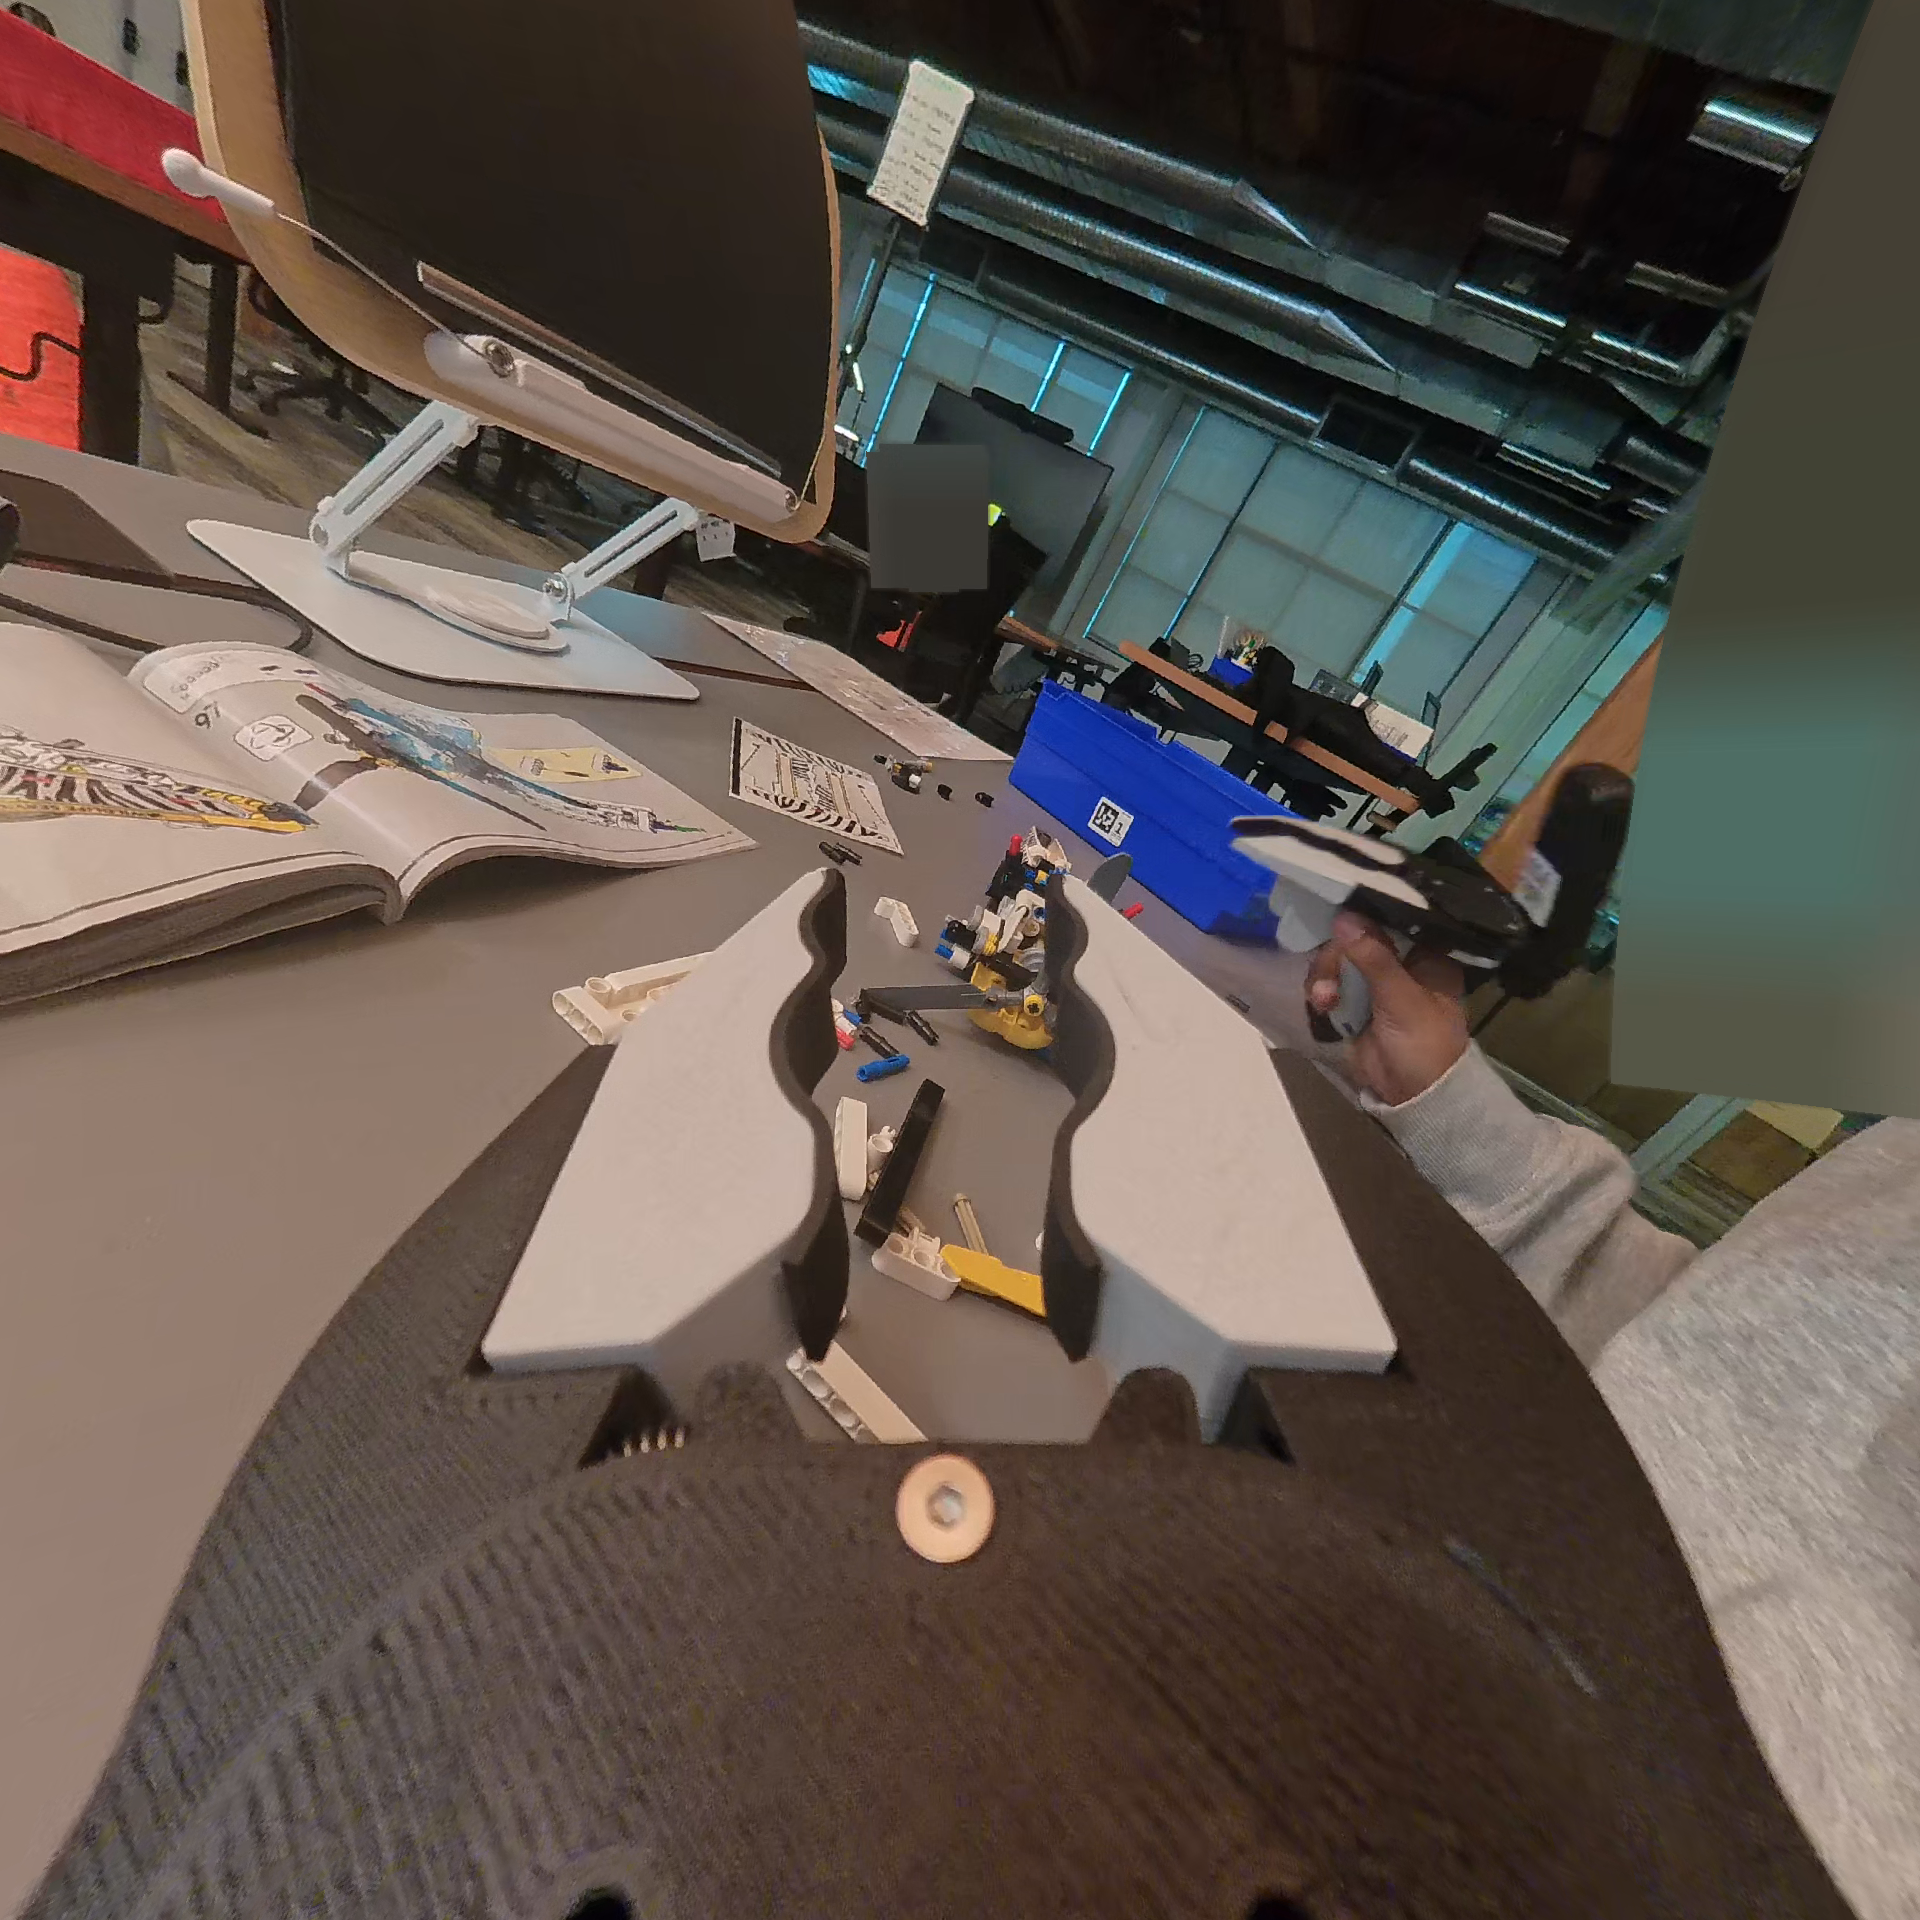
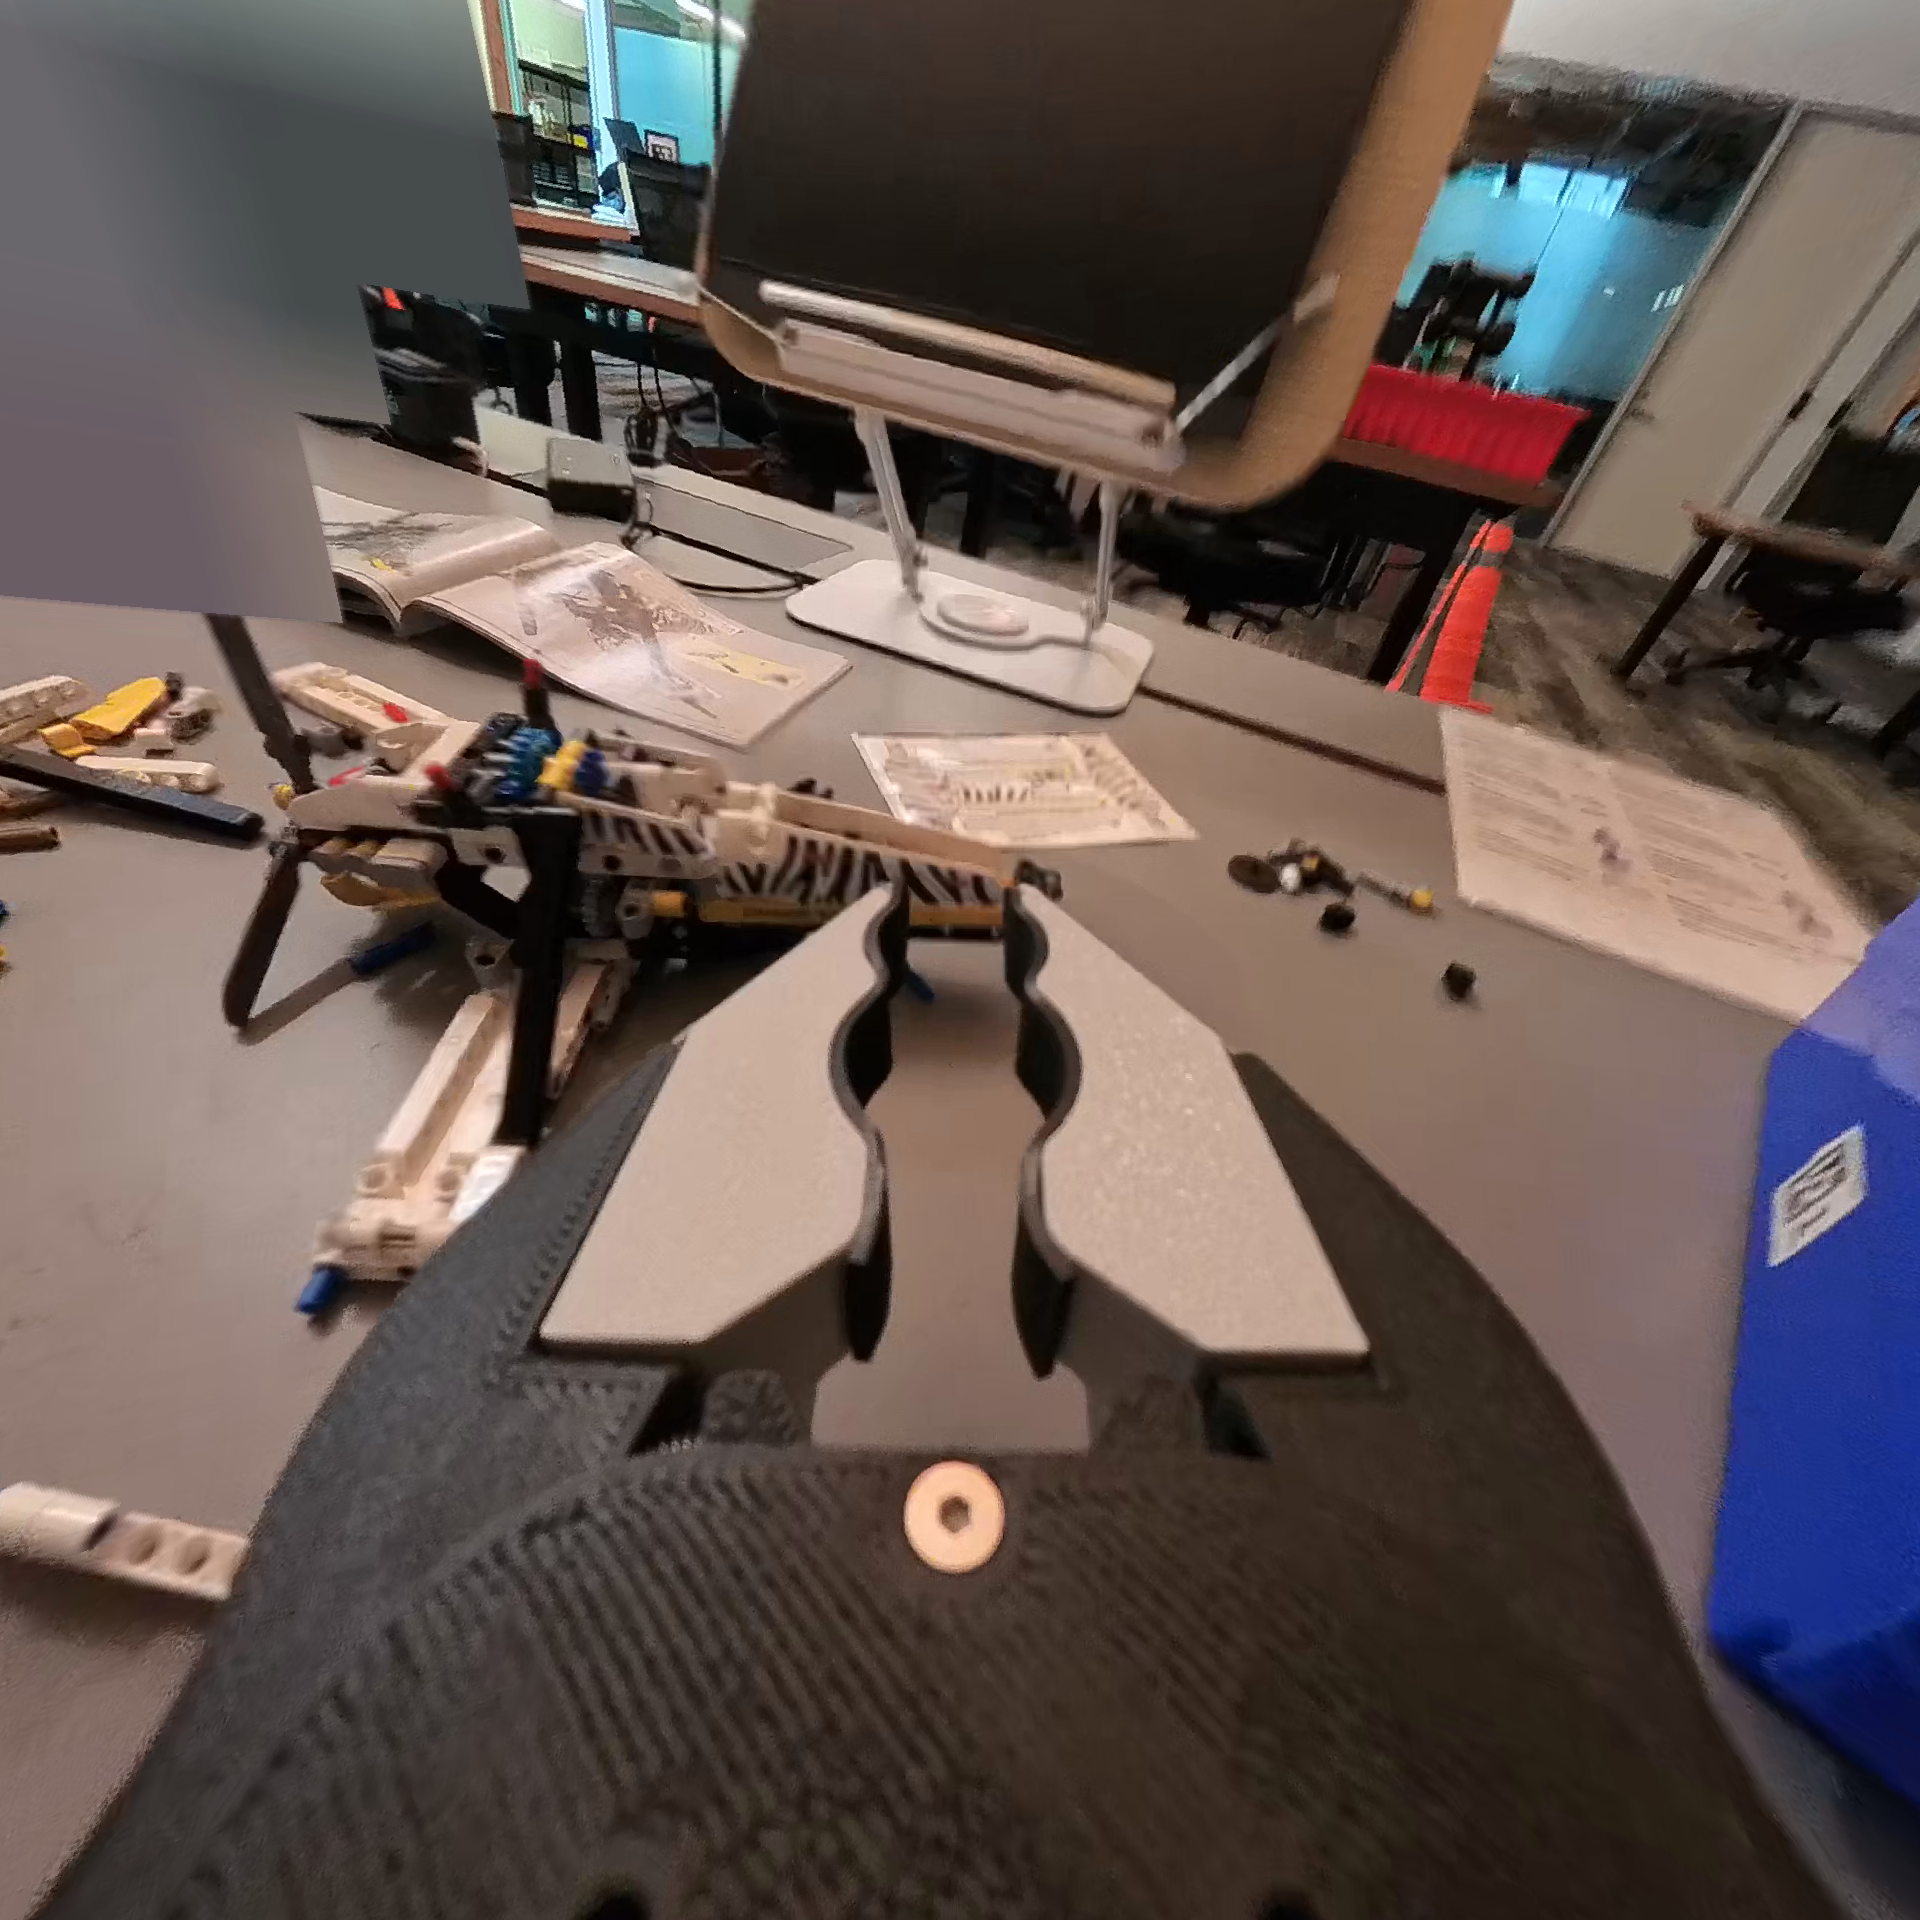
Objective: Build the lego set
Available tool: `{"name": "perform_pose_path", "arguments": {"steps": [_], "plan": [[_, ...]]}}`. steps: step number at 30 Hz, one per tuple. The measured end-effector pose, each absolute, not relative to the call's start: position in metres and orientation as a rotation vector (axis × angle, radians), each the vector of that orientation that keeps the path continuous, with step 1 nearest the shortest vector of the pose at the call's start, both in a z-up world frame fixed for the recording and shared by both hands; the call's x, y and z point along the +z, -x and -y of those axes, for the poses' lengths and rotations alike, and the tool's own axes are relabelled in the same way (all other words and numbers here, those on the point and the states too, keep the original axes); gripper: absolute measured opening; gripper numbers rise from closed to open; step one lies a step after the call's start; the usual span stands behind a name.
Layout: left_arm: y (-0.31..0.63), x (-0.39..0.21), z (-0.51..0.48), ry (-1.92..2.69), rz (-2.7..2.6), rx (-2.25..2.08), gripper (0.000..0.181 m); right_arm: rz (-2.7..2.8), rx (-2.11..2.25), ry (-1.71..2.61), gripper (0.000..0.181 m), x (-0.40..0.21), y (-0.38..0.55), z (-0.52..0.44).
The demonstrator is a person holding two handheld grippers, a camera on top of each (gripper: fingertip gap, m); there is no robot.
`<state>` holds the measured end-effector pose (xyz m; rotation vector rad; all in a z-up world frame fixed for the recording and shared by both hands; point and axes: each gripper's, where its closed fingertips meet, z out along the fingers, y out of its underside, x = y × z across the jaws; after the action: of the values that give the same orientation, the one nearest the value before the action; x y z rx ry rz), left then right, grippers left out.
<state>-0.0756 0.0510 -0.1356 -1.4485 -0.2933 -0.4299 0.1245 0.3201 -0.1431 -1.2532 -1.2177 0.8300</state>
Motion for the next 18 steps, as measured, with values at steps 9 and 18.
{"name": "perform_pose_path", "arguments": {"steps": [9, 18], "plan": [[0.076, -0.137, -0.052, 1.456, 0.296, -0.439, 0.036, 1.554, 1.016, 0.999, 0.02, -0.121, -0.055, -0.118], [0.073, -0.134, -0.05, 1.441, 0.283, -0.43, 0.036, 1.914, 0.998, 1.366, 0.028, -0.223, -0.025, -0.068]]}}
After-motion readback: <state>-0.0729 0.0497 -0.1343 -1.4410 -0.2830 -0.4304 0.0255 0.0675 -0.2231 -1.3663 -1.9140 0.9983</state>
